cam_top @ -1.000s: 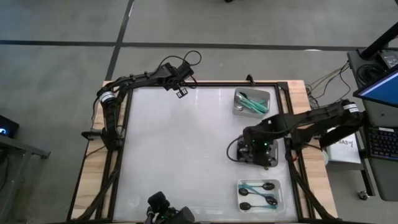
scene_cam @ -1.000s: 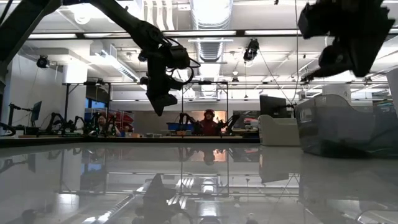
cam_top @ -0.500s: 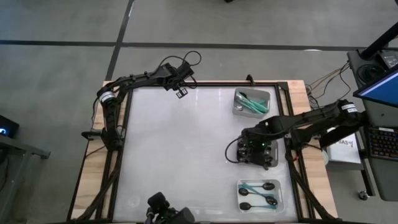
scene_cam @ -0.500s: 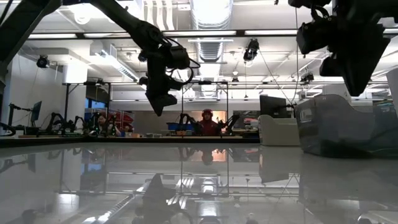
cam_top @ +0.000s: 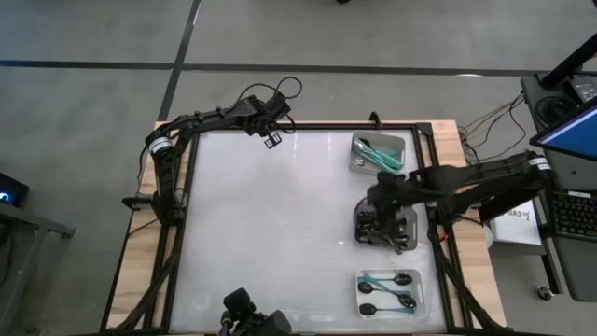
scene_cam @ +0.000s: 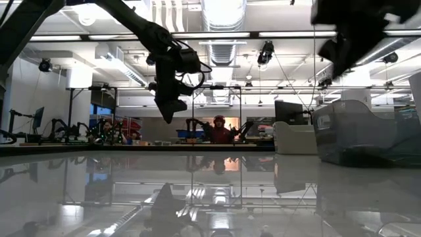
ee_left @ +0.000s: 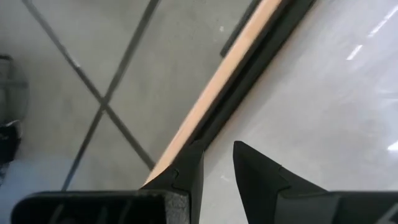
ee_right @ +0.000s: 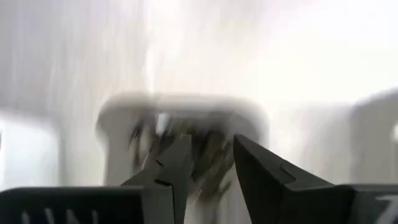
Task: Sort silverware by color (type)
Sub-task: Return to Home Position
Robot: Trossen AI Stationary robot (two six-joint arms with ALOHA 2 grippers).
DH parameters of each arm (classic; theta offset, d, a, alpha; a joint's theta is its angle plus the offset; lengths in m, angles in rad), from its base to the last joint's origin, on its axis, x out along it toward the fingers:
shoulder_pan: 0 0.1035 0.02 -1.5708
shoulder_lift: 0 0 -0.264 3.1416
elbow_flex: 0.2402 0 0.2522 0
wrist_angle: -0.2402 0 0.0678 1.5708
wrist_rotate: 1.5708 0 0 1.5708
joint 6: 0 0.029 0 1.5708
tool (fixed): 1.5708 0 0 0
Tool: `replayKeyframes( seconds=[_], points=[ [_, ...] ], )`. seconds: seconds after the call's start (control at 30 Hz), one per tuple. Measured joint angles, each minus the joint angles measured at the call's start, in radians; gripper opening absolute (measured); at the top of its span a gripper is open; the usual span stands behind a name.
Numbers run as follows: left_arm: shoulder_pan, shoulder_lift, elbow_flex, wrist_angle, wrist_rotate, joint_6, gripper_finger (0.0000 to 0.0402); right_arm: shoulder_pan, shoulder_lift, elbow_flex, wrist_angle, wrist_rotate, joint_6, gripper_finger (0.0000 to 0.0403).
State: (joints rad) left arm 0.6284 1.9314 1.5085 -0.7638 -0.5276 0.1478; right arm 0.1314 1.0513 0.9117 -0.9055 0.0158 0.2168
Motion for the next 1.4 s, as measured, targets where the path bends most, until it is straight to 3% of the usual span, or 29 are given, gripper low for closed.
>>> replayKeyframes(
  seconds=[0.1,0.37,0.57,0.73,0.8,0.97,1.2,1.4],
  points=[
    [0.0,0.0,0.0,0.0,0.061,0.011,0.0071,-0.057,-0.122,-0.068,0.182,0.045,-0.089,0.0108],
    [-0.001,-0.055,0.0,0.001,0.216,0.033,0.0071,-0.256,-0.417,-0.429,0.65,-0.052,-0.126,0.0106],
    [-0.001,-0.156,0.0,0.003,0.372,0.048,0.0071,-0.321,-0.48,-0.606,0.814,-0.067,-0.097,0.0103],
    [0.005,-0.298,-0.087,0.023,0.6,0.127,0.0071,-0.339,-0.48,-0.68,0.922,-0.067,-0.105,0.0097],
    [0.013,-0.38,-0.165,0.049,0.652,0.128,0.0071,-0.341,-0.48,-0.698,0.955,-0.067,-0.11,0.0095],
    [0.016,-0.624,-0.469,0.223,0.649,0.047,0.0071,-0.342,-0.48,-0.714,0.971,-0.045,-0.125,0.0099],
    [0.013,-0.966,-0.932,0.647,0.647,-0.105,0.0071,-0.342,-0.481,-0.695,0.97,0.062,-0.125,0.01],
    [0.013,-1.156,-1.192,0.935,0.641,-0.201,0.0071,-0.342,-0.481,-0.675,0.964,0.098,-0.131,0.0091]
  ],
)
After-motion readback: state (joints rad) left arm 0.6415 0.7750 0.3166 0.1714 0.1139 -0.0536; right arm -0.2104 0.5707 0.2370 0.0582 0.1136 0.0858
